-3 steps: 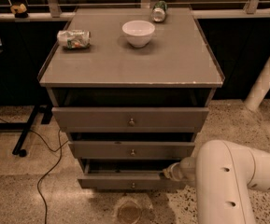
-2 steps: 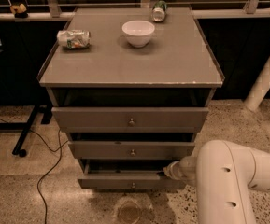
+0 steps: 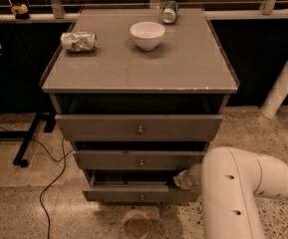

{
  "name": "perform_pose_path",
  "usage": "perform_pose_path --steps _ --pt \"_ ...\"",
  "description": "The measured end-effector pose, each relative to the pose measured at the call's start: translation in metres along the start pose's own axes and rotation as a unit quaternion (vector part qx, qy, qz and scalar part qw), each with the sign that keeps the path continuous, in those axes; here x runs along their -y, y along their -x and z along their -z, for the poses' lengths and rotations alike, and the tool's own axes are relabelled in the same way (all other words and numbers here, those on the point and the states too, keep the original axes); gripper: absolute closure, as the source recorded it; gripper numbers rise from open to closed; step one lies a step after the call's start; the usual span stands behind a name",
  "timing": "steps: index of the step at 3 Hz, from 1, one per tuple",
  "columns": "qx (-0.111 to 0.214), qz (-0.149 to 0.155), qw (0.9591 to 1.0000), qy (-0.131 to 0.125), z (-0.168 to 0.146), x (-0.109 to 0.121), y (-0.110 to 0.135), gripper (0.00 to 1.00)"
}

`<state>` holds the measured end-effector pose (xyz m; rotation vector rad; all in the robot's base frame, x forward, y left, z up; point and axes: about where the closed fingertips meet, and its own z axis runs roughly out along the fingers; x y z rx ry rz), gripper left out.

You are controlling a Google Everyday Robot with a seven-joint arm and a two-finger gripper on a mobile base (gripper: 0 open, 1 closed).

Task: Open bottom drawer

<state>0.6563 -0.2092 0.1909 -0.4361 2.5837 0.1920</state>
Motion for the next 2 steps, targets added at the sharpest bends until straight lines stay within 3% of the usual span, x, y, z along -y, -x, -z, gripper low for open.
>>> perform_pose_path --steps 2 --pt "-0.033 -0.007 0.9992 0.02 -0.014 0.001 -0.028 1.0"
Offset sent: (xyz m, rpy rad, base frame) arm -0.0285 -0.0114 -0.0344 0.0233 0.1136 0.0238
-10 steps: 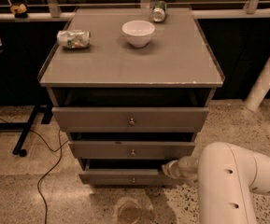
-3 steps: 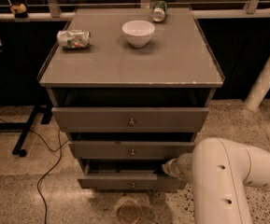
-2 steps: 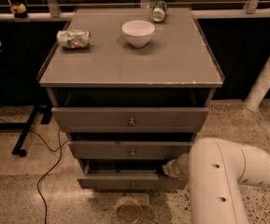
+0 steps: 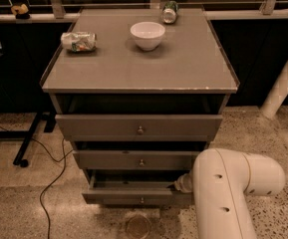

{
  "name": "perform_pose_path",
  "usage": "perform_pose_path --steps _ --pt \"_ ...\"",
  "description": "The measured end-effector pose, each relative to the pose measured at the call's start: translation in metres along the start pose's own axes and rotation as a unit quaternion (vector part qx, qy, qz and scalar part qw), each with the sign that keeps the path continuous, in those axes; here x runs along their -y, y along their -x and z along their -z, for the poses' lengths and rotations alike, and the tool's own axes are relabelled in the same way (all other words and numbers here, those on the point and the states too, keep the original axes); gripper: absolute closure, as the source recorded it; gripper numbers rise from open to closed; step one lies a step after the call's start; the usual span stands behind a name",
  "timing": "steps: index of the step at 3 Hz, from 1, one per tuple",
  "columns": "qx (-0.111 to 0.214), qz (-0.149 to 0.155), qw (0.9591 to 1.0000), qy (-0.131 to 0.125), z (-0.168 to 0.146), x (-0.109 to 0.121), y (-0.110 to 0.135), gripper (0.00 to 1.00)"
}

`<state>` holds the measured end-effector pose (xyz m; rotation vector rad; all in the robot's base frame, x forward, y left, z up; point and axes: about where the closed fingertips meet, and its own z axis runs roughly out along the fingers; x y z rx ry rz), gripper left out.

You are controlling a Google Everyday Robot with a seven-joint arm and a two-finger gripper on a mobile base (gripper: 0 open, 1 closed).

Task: Open bottom drawer

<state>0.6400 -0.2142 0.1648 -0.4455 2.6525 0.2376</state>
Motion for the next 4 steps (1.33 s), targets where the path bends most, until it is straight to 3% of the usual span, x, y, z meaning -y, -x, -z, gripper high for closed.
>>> perform_pose_path --steps 1,2,3,4 --pt "-0.002 -0.002 1.0 0.006 0.01 -0.003 -0.015 1.0" --pt "0.016 -0.003 0.9998 0.013 0.031 -0.014 -0.026 1.0" --pt "0.038 -0.006 0.999 0.021 0.05 -0.032 -0.027 1.0" --pt "0.044 -0.002 0.999 0.011 0.042 -0.031 -0.008 1.0"
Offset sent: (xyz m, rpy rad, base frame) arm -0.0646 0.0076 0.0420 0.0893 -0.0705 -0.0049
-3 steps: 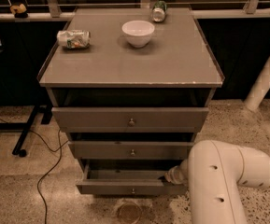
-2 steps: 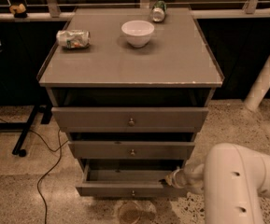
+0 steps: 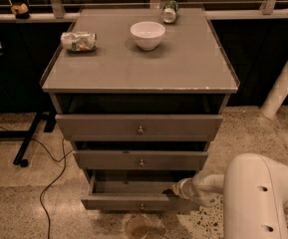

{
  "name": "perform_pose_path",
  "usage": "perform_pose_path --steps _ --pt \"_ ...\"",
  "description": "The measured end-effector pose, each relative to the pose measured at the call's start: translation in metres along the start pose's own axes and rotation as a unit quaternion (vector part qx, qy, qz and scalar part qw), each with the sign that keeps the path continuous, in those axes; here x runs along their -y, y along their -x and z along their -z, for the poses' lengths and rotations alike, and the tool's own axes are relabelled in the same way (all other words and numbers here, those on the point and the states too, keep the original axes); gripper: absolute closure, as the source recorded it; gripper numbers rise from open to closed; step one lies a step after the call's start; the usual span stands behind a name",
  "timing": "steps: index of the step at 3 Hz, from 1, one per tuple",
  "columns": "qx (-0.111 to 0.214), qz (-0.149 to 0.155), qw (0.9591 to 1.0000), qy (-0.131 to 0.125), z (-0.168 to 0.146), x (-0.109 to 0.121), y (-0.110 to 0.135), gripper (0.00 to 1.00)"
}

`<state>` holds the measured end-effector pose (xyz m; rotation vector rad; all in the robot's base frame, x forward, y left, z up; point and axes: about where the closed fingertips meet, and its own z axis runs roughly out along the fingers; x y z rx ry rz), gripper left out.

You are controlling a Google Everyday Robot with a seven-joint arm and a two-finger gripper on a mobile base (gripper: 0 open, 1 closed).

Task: Open bottom drawer

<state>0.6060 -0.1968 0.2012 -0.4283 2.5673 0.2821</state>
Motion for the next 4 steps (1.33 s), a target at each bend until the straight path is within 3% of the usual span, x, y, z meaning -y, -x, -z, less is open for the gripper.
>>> perform_pose_path --steps 2,4 --pt "-0.013 0.0 0.9999 -0.001 -0.009 -0.001 -0.005 1.0" --pt "-0.051 -0.001 0.9985 0.02 -0.018 -0.003 -0.036 1.0"
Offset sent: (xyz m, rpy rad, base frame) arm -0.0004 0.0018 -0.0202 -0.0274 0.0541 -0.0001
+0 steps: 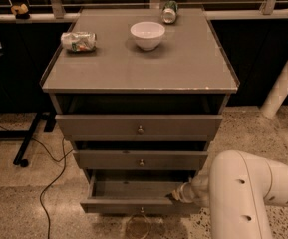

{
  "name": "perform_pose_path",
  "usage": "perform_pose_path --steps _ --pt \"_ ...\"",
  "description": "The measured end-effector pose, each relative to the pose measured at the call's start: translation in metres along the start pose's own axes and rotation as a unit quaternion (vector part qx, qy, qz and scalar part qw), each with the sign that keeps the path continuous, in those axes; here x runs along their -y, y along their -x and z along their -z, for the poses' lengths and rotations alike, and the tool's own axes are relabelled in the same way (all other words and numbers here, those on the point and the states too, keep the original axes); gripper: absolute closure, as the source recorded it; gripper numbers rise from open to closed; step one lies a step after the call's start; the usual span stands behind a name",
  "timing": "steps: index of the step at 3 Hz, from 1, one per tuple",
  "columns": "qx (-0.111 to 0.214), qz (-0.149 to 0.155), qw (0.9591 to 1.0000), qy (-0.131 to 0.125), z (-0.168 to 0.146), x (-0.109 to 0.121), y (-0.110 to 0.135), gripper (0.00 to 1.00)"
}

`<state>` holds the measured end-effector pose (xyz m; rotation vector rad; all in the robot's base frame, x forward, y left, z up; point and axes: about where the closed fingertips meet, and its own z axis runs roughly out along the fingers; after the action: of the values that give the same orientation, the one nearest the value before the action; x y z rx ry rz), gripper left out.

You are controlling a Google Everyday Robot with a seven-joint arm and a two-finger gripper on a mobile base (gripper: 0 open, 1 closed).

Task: Open bottom drawer

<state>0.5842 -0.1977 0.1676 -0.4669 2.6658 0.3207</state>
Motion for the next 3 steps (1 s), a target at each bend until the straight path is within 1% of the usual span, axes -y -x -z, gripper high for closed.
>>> perform_pose_path --steps 1,2,3 --pt "-0.008 -0.002 0.9997 0.021 0.007 -0.005 -0.018 1.0" --pt "-0.007 -0.002 0.9991 0.042 0.016 -0.013 -0.033 1.0" --pt "-0.004 -0.004 0.9985 0.054 0.02 -0.016 -0.041 1.0"
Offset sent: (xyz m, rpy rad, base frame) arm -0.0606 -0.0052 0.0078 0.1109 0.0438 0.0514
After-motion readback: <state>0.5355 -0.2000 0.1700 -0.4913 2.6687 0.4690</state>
